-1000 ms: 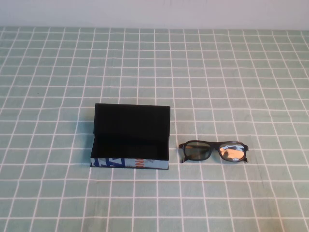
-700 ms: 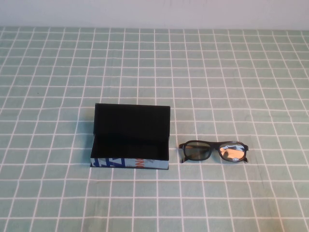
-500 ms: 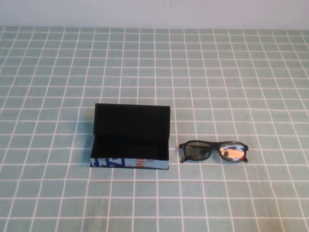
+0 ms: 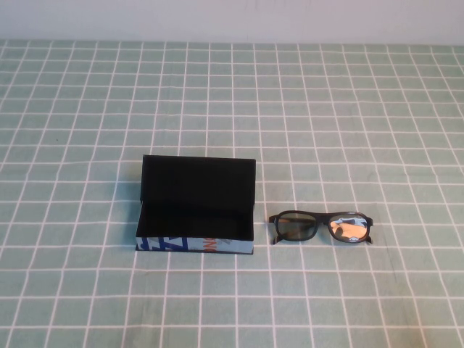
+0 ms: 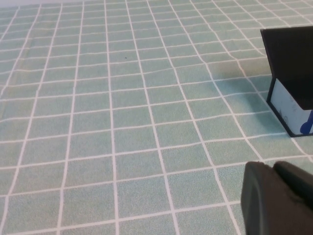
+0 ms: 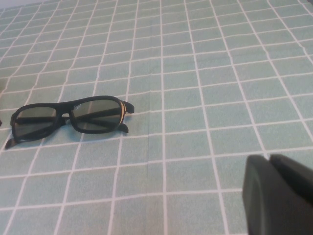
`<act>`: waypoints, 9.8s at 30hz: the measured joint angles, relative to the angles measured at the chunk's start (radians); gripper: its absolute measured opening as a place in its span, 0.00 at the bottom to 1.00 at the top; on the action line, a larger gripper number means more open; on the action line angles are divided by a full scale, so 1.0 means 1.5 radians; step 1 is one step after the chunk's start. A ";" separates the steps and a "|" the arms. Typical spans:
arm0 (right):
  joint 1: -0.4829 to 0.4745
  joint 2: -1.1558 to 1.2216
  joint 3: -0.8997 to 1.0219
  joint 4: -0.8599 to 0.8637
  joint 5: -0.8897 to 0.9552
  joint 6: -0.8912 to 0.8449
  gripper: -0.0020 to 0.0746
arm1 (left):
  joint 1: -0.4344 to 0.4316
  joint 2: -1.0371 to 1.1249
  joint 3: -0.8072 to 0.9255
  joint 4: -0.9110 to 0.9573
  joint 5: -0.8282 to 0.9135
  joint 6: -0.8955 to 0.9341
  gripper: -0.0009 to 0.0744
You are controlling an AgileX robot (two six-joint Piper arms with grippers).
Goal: Return glasses to glasses case
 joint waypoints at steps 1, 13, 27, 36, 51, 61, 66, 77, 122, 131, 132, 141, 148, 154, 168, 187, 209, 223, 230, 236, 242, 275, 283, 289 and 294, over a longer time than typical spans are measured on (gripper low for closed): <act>0.000 0.000 0.000 0.000 0.000 0.000 0.01 | 0.000 0.000 0.000 0.000 0.000 0.000 0.01; 0.000 0.000 0.001 0.000 -0.066 0.000 0.01 | 0.000 0.000 0.001 0.008 -0.031 0.000 0.01; 0.000 0.000 0.001 0.000 -0.417 0.000 0.01 | 0.000 0.000 0.001 0.018 -0.302 0.001 0.01; 0.000 0.000 0.001 0.003 -0.484 0.000 0.01 | 0.000 0.000 0.001 0.043 -0.313 0.029 0.01; 0.000 0.000 -0.179 0.010 -0.500 0.010 0.01 | 0.000 -0.002 -0.014 -0.027 -0.639 -0.032 0.01; 0.000 0.202 -0.447 0.038 -0.184 0.020 0.01 | 0.000 -0.002 -0.178 -0.037 -0.407 -0.034 0.01; 0.000 0.370 -0.518 0.060 -0.020 0.020 0.01 | 0.000 0.057 -0.235 -0.047 -0.219 -0.058 0.01; 0.000 0.602 -0.537 0.107 0.090 -0.056 0.01 | 0.000 0.124 -0.246 -0.024 -0.129 -0.085 0.01; 0.266 1.325 -1.049 -0.030 0.476 -0.591 0.66 | 0.000 0.124 -0.246 -0.019 0.024 -0.087 0.01; 0.266 1.358 -1.049 -0.030 0.476 -0.591 0.61 | 0.000 0.124 -0.246 -0.019 0.024 -0.087 0.01; 0.266 1.358 -1.049 -0.029 0.476 -0.591 0.58 | 0.000 0.124 -0.246 -0.019 0.024 -0.087 0.01; 0.250 1.361 -1.050 0.003 0.499 -0.591 0.10 | 0.000 0.124 -0.246 -0.019 0.032 -0.087 0.01; 0.244 1.360 -1.059 0.019 0.523 -0.591 0.04 | 0.000 0.124 -0.246 -0.019 0.046 -0.087 0.01; 0.244 1.361 -1.131 0.018 0.562 -0.591 0.04 | 0.000 0.124 -0.246 -0.019 0.052 -0.087 0.01; 0.247 1.335 -1.327 0.108 0.577 -0.542 0.04 | 0.000 0.124 -0.246 -0.019 0.080 -0.087 0.01; 0.422 1.409 -1.397 0.084 0.585 -0.607 0.04 | 0.000 0.124 -0.246 -0.019 0.088 -0.087 0.01; 0.424 1.482 -1.400 0.127 0.582 -0.697 0.04 | 0.000 0.124 -0.246 -0.019 0.105 -0.087 0.01; 0.424 1.488 -1.400 0.114 0.582 -0.697 0.12 | 0.000 0.124 -0.246 -0.019 0.105 -0.087 0.01; 0.424 1.488 -1.400 0.115 0.582 -0.668 0.25 | 0.000 0.124 -0.246 -0.019 0.105 -0.087 0.01; 0.424 1.477 -1.400 0.114 0.581 -0.642 0.10 | 0.000 0.124 -0.247 -0.025 0.111 -0.068 0.01; 0.417 1.423 -1.425 0.119 0.583 -0.562 0.02 | 0.000 0.138 -0.325 -0.060 0.172 0.119 0.01; 0.264 1.440 -1.462 0.284 0.485 -0.292 0.01 | 0.000 0.723 -0.333 -0.855 0.114 0.855 0.01; 0.264 1.474 -1.462 0.303 0.485 -0.321 0.01 | 0.000 0.795 -0.366 -0.837 0.132 0.920 0.01; 0.264 1.474 -1.462 0.306 0.485 -0.329 0.01 | -0.016 0.794 -0.518 -0.604 0.385 1.003 0.01; 0.264 1.474 -1.462 0.307 0.483 -0.330 0.01 | -0.075 0.807 -0.585 -0.399 0.476 0.851 0.01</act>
